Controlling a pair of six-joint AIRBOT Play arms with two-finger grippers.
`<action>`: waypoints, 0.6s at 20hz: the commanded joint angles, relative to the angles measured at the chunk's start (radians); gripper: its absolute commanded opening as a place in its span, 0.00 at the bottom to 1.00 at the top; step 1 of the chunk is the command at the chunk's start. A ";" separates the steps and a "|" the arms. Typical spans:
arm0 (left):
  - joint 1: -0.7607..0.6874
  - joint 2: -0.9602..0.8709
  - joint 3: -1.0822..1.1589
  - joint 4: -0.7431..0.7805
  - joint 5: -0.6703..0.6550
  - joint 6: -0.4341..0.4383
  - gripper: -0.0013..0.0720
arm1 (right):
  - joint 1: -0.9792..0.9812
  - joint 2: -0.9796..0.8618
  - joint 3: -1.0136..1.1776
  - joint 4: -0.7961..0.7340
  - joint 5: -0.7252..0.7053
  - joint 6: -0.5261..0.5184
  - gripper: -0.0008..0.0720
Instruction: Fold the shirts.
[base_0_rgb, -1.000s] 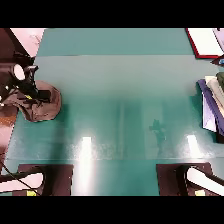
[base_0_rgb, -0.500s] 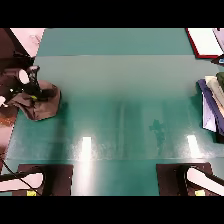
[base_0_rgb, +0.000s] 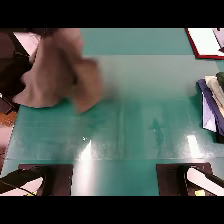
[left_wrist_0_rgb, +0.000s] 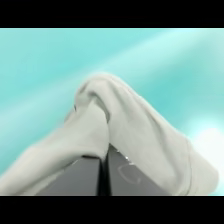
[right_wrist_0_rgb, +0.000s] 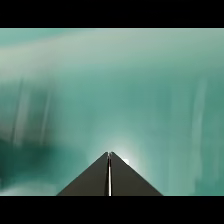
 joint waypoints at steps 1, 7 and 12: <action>-0.138 0.008 0.158 -0.220 0.130 0.092 0.05 | -0.002 0.041 0.001 -0.006 -0.148 0.001 0.03; -0.075 0.006 -0.010 -0.013 -0.016 0.034 0.05 | -0.035 0.052 0.000 -0.034 -0.106 0.000 0.03; 0.146 0.006 -0.435 0.055 -0.108 -0.013 0.05 | -0.048 0.012 0.000 -0.033 0.037 0.000 0.04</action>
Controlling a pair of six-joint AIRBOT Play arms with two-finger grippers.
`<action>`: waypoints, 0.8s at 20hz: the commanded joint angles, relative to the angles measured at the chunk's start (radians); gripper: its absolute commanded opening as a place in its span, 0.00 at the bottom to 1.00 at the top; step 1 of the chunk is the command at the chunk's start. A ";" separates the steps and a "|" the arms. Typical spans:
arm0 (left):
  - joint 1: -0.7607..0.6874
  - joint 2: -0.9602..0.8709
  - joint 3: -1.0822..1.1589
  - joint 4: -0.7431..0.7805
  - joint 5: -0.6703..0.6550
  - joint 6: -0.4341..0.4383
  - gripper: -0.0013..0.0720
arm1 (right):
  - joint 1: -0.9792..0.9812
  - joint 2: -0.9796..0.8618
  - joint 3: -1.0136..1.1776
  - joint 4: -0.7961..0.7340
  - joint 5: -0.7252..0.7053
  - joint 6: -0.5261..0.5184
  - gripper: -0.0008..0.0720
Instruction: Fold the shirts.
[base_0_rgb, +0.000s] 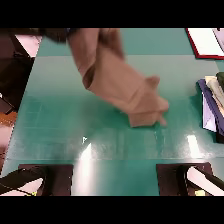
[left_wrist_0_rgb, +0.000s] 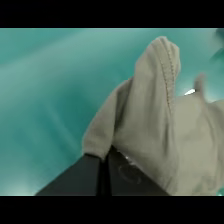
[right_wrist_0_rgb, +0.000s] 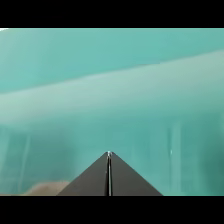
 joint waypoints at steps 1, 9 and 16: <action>0.148 0.001 -0.307 0.045 -0.020 -0.040 0.05 | 0.006 -0.045 0.000 -0.002 0.126 0.000 0.04; 0.402 0.003 -0.566 0.039 0.046 -0.099 0.84 | 0.173 -0.276 -0.001 -0.002 0.251 0.000 0.62; 0.491 0.205 -0.850 -0.103 -0.050 -0.071 0.84 | 0.181 -0.278 -0.001 -0.003 0.262 0.000 0.61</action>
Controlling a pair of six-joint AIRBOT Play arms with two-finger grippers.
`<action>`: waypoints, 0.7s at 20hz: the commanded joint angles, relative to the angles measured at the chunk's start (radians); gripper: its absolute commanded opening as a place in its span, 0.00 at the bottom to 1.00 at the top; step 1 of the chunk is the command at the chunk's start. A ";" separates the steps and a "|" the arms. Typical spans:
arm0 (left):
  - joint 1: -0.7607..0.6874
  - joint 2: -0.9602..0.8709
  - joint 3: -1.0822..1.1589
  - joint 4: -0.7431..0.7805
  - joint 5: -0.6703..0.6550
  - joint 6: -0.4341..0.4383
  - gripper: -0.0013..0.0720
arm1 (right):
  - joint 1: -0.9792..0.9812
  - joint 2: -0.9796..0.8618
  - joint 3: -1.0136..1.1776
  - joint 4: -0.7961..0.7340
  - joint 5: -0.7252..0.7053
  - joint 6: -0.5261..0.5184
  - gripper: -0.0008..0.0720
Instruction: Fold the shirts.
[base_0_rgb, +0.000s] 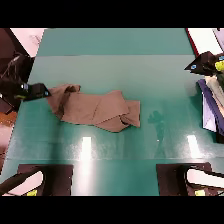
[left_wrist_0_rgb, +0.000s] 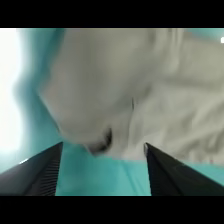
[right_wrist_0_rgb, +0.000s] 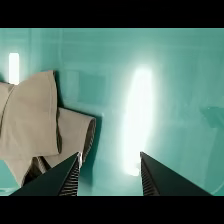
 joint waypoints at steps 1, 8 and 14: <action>0.020 0.119 -0.268 -0.211 0.013 0.005 0.84 | 0.005 -0.003 0.000 0.000 0.005 0.000 0.61; -0.255 0.154 -0.662 -0.533 0.328 -0.002 0.84 | 0.006 -0.003 0.000 0.000 0.003 0.000 0.61; -0.544 0.144 -0.673 -0.558 0.708 -0.177 0.84 | 0.006 -0.003 0.000 0.001 0.004 0.000 0.61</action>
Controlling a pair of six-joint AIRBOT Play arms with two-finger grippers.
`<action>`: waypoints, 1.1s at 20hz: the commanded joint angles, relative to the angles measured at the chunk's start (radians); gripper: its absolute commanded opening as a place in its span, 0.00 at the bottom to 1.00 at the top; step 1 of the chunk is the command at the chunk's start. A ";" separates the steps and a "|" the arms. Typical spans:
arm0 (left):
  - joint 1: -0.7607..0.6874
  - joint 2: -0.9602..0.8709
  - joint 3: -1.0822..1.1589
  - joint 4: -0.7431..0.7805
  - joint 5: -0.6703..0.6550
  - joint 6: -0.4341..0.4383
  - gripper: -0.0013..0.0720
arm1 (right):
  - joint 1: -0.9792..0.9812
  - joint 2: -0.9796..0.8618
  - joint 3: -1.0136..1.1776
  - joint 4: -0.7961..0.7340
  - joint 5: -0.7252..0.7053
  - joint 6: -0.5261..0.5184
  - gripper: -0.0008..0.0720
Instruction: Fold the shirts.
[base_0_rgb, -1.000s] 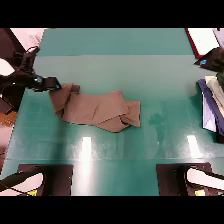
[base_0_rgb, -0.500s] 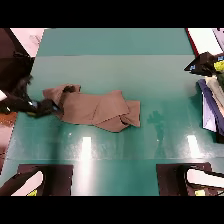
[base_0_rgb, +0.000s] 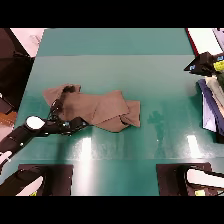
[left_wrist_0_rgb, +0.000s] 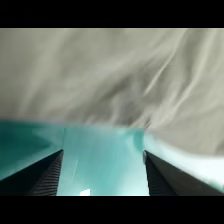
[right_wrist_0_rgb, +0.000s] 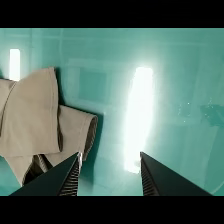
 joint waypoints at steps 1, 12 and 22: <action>-0.134 -0.015 -0.019 -0.033 0.243 -0.102 0.84 | 0.001 0.000 0.000 0.000 0.004 0.000 0.62; -0.136 -0.032 0.119 -0.061 0.163 -0.011 0.05 | -0.015 0.012 -0.031 -0.001 0.075 0.001 0.61; -0.136 -0.012 0.436 0.215 -0.130 0.033 0.05 | 0.120 0.117 -0.784 0.227 -0.285 -0.082 0.87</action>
